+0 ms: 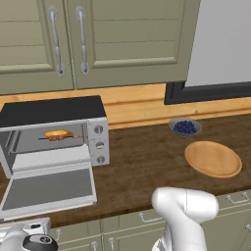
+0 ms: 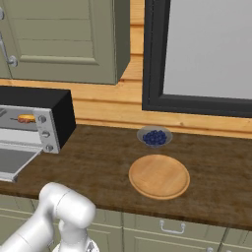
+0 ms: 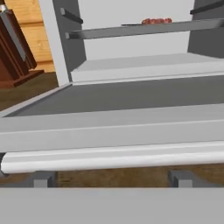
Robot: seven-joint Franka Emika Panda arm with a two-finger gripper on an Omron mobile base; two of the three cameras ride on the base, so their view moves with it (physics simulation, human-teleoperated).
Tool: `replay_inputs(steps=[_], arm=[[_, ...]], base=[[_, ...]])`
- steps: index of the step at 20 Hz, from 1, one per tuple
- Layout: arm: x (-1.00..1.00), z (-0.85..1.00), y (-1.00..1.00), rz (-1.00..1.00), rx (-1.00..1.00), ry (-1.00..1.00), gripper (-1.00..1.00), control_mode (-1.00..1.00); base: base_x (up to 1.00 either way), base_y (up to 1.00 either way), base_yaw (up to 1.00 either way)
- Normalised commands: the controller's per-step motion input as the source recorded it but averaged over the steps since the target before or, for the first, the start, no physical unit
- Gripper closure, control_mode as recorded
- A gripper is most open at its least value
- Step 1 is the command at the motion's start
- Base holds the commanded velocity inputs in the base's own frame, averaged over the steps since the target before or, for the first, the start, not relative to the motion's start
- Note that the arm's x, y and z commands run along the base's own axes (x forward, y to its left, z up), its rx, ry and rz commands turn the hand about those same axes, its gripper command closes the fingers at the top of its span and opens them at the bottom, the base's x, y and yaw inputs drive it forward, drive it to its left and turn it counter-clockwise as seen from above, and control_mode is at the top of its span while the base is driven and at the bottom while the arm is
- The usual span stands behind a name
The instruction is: Pick up the kebab skewer and baguette bread, and place them inside the toaster oven. Close the toaster oven door and start by setting the timer.
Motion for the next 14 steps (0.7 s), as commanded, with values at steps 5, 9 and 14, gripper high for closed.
replay_inputs(steps=[5,9,14], arm=[[0.16,0.42,0.00,0.00,0.00,0.00,-1.00,-1.00],[0.18,0.39,0.00,0.00,0.00,0.00,-1.00,-1.00],[0.11,0.26,0.00,0.00,0.00,-0.02,-1.00,-1.00]], base=[[0.00,0.00,0.00],[0.00,0.00,0.00],[0.00,0.00,0.00]])
